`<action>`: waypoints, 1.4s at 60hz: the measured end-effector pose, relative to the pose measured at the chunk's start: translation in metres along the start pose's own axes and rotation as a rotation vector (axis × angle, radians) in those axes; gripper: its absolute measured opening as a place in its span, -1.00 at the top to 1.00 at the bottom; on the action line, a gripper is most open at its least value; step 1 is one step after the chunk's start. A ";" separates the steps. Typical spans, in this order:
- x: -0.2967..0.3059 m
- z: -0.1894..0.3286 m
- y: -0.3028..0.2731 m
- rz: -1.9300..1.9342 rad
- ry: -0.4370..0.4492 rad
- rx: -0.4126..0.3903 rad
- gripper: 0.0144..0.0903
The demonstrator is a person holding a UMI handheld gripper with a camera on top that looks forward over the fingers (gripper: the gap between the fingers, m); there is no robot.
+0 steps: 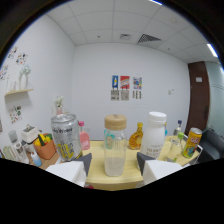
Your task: Make me a cup of Mount Fuji.
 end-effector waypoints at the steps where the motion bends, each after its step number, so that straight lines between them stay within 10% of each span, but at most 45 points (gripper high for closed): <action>1: 0.000 0.004 0.000 0.004 -0.001 0.000 -0.80; 16: 0.003 0.037 -0.001 0.028 0.032 0.005 0.23; 51: 0.004 -0.040 -0.014 0.044 -0.005 0.114 0.33; 84: -0.020 -0.048 0.261 0.228 -0.118 -0.135 0.33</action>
